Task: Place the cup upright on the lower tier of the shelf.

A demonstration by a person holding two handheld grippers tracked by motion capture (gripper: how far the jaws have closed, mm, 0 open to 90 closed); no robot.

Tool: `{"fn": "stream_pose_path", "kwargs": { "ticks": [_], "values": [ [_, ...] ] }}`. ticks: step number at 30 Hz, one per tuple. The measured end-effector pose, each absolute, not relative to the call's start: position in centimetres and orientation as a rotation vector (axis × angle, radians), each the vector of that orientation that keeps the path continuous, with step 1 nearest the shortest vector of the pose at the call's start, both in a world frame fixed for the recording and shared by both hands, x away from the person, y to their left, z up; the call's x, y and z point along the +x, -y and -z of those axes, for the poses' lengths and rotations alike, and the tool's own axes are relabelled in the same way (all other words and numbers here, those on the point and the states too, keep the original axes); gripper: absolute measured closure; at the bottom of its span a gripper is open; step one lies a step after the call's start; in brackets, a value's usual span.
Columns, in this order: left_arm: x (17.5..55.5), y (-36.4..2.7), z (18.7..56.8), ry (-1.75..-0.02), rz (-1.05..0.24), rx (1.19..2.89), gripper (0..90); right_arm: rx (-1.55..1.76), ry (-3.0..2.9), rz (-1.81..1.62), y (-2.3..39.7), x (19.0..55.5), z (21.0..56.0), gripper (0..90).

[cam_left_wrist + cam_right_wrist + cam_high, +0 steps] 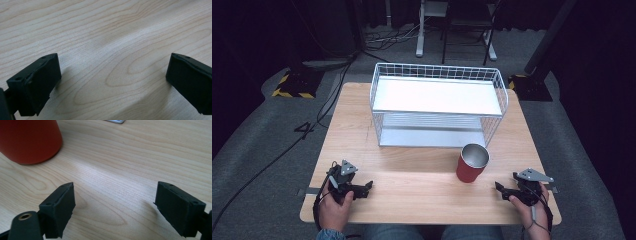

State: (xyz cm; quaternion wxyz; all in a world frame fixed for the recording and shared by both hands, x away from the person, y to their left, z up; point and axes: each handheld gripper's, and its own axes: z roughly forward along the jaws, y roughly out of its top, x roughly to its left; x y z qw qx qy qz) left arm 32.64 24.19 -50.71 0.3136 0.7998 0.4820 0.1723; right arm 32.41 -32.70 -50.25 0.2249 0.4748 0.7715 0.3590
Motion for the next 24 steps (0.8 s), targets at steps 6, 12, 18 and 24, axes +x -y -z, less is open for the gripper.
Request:
{"fn": "stream_pose_path", "kwargs": {
  "ticks": [6,12,18,24],
  "values": [
    [32.7,-24.1,50.7,-1.276,-0.457,2.107,0.1,1.304,-2.118,-1.062,32.6,31.9,49.5,16.6],
    [32.8,-24.2,50.7,-1.274,-0.46,2.109,0.1,1.274,-2.09,-1.172,32.2,31.5,48.4,16.4],
    [32.8,-24.1,50.7,-1.275,-0.46,2.108,0.1,1.215,-2.056,-1.269,31.3,31.2,47.9,16.2],
    [32.8,-24.2,50.7,-1.274,-0.459,2.11,0.1,1.161,-2.038,-1.353,30.2,31.3,47.5,16.1]
  ]
}}
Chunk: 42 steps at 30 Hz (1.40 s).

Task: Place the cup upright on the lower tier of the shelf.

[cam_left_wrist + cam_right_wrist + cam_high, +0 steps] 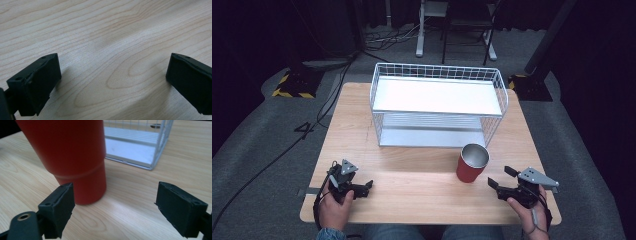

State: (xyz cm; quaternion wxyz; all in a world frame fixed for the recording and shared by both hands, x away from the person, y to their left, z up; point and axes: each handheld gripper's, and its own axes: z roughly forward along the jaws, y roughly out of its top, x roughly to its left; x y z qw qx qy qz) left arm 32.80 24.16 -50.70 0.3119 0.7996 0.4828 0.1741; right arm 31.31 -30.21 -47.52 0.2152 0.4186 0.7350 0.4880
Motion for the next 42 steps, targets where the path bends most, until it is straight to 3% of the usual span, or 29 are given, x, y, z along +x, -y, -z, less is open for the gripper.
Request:
{"fn": "stream_pose_path", "kwargs": {
  "ticks": [42],
  "values": [
    [32.8,-24.2,50.7,-1.272,-0.46,2.112,0.1,1.062,-2.133,-1.374,22.8,35.6,50.0,12.5]
  ]
}}
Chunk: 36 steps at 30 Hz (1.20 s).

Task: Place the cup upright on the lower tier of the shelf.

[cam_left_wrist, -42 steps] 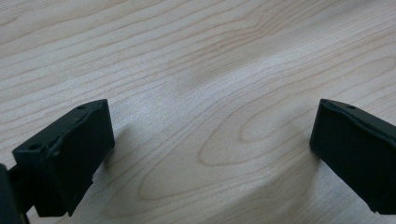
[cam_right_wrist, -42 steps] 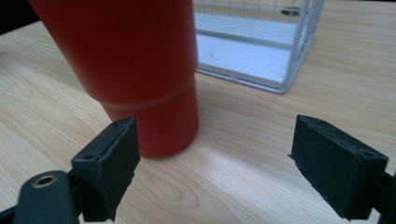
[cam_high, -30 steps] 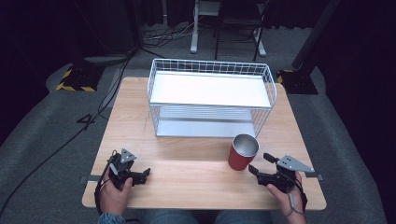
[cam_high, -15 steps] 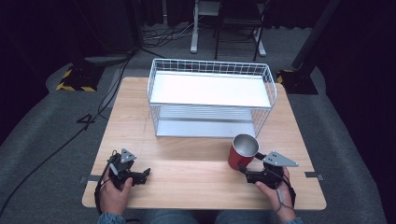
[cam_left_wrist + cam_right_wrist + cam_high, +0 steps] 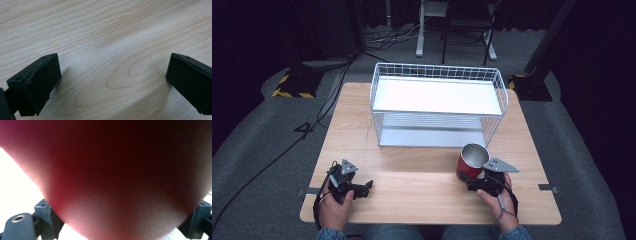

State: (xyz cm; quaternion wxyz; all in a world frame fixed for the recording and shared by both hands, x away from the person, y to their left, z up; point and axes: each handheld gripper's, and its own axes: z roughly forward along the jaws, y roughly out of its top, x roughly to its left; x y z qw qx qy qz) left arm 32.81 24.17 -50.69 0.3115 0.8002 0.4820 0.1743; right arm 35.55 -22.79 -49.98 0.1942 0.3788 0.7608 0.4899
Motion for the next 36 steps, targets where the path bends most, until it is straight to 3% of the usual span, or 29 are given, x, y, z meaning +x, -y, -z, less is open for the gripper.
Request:
{"fn": "stream_pose_path", "kwargs": {
  "ticks": [36],
  "values": [
    [32.81,-24.17,50.69,-1.272,-0.46,2.112,0.2,1.005,-2.199,-1.307,22.46,35.83,50.02,17.4]
  ]
}}
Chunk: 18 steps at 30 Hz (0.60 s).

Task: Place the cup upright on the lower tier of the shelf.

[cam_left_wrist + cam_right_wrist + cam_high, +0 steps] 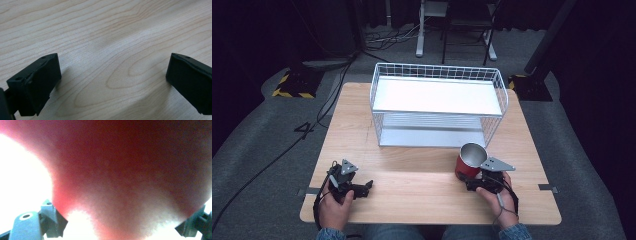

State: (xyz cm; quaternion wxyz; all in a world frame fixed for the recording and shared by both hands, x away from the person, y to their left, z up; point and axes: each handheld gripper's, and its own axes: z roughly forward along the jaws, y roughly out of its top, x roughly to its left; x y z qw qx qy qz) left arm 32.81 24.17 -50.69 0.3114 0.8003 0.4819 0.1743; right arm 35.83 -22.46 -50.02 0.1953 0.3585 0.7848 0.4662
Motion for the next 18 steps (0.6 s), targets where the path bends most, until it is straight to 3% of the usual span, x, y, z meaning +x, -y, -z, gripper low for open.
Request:
{"fn": "stream_pose_path", "kwargs": {
  "ticks": [18],
  "values": [
    [32.8,-24.2,50.7,-1.272,-0.46,2.111,0.1,0.966,-2.166,-1.353,21.9,35.6,47.8,17.4]
  ]
}}
